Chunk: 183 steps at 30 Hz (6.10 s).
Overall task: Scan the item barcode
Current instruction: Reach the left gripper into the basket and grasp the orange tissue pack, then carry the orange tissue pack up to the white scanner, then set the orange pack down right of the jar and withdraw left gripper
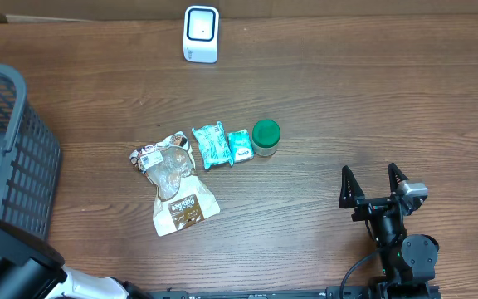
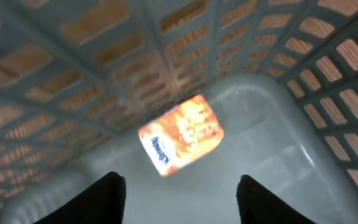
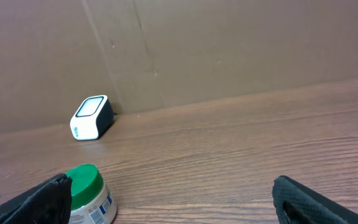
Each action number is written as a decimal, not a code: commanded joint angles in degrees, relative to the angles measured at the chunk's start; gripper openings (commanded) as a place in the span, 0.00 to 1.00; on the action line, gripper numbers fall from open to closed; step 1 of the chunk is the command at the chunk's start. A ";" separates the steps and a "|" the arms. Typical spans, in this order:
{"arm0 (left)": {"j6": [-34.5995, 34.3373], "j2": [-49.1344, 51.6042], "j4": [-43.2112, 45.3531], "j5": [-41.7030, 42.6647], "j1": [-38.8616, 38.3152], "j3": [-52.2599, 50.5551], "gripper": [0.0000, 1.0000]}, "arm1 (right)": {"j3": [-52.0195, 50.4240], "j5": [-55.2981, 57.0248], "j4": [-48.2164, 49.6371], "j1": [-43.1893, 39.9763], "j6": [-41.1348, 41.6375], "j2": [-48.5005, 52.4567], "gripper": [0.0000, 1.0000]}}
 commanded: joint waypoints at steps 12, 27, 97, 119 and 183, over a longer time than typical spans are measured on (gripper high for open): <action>19.98 10.38 3.17 0.96 -0.04 -1.70 0.66 | -0.59 0.22 0.15 -0.13 -0.44 -0.42 1.00; 20.63 18.10 4.35 0.76 -0.04 -1.70 0.38 | -0.59 0.22 0.15 -0.13 -0.44 -0.42 1.00; -16.68 -1.38 -29.90 3.21 -89.15 -0.98 0.04 | -0.59 0.22 0.15 -0.13 -0.44 -0.42 1.00; -49.40 5.57 3.87 4.46 -98.23 -0.96 0.04 | -0.59 0.22 0.15 -0.13 -0.44 -0.42 1.00; -12.22 -2.47 -37.68 8.17 -57.88 24.00 1.00 | -0.59 0.22 0.15 -0.13 -0.44 -0.42 1.00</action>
